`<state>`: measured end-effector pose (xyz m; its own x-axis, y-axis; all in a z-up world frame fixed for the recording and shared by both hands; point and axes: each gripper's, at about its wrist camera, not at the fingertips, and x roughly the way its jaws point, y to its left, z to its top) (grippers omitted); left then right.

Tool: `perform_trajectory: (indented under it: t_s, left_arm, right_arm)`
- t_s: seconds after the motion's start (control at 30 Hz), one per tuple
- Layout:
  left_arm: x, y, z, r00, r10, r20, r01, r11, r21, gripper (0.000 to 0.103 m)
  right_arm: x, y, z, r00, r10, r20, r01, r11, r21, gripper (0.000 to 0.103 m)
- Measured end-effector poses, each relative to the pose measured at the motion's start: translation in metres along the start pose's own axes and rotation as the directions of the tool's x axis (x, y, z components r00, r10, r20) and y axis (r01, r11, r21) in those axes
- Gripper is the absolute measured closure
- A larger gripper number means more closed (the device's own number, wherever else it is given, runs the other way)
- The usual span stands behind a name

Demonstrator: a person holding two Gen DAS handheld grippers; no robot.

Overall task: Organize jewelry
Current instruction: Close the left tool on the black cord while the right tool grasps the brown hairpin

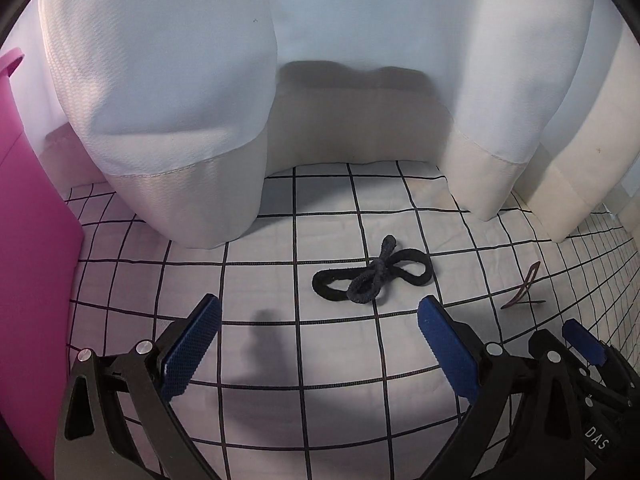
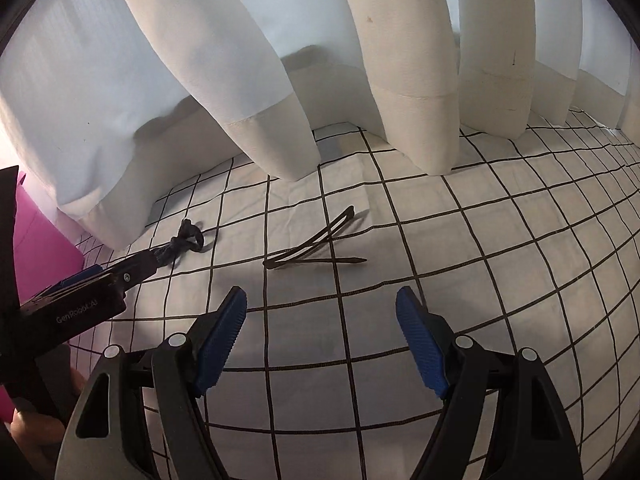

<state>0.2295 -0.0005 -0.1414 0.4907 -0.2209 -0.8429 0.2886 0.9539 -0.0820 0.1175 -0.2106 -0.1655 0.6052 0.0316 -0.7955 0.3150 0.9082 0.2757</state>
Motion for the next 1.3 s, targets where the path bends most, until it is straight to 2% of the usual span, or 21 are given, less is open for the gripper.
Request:
perform_trajectory:
  t_s: [0.17,0.3,0.4,0.63,0.97,1.0,1.07,1.13,1.17,1.27,1.3]
  left_arm:
    - [0.012,-0.001,0.003,1.0,0.001,0.003,-0.001,1.0,0.009,0.006]
    - [0.023,-0.003,0.003,0.999,-0.011,-0.033,0.011,1.0,0.005,0.006]
    - [0.026,-0.002,0.004,1.0,-0.006,-0.029,0.006,1.0,0.003,0.006]
    - [0.032,-0.004,0.014,1.0,0.011,-0.022,-0.011,1.0,0.012,0.006]
    - [0.036,-0.019,0.025,0.999,0.034,-0.002,-0.033,0.999,0.04,0.007]
    - [0.038,-0.024,0.026,1.0,0.029,0.002,-0.029,0.999,0.041,0.009]
    - [0.034,-0.027,0.024,0.999,0.033,0.025,-0.034,0.998,0.044,0.021]
    - [0.03,-0.03,0.023,0.999,0.031,0.039,-0.032,0.998,0.046,0.034]
    - [0.029,-0.03,0.023,0.999,0.029,0.042,-0.031,0.998,0.045,0.037]
    - [0.03,-0.035,0.023,0.998,0.032,0.049,-0.034,0.999,0.041,0.057]
    - [0.029,-0.036,0.023,0.998,0.032,0.051,-0.034,0.999,0.038,0.07]
  right_arm:
    - [0.011,0.007,0.003,0.999,-0.05,0.011,0.05,0.997,-0.06,0.029]
    - [0.015,0.011,0.008,0.998,-0.059,0.005,0.06,0.995,-0.081,0.029]
    - [0.018,0.015,0.011,0.997,-0.077,0.004,0.077,0.992,-0.105,0.029]
    - [0.029,0.027,0.013,0.984,-0.175,0.014,0.175,0.966,-0.193,0.029]
    - [0.038,0.036,0.015,0.987,-0.159,0.018,0.159,0.965,-0.21,0.03]
    - [0.039,0.037,0.015,0.987,-0.157,0.018,0.157,0.964,-0.213,0.03]
    - [0.039,0.038,0.017,0.988,-0.151,0.019,0.152,0.965,-0.214,0.032]
    - [0.037,0.034,0.017,0.988,-0.155,0.028,0.157,0.964,-0.214,0.038]
    - [0.036,0.033,0.018,0.986,-0.161,0.035,0.165,0.963,-0.213,0.044]
    - [0.033,0.03,0.018,0.984,-0.171,0.046,0.177,0.961,-0.214,0.059]
    - [0.032,0.028,0.019,0.984,-0.17,0.05,0.177,0.961,-0.212,0.064]
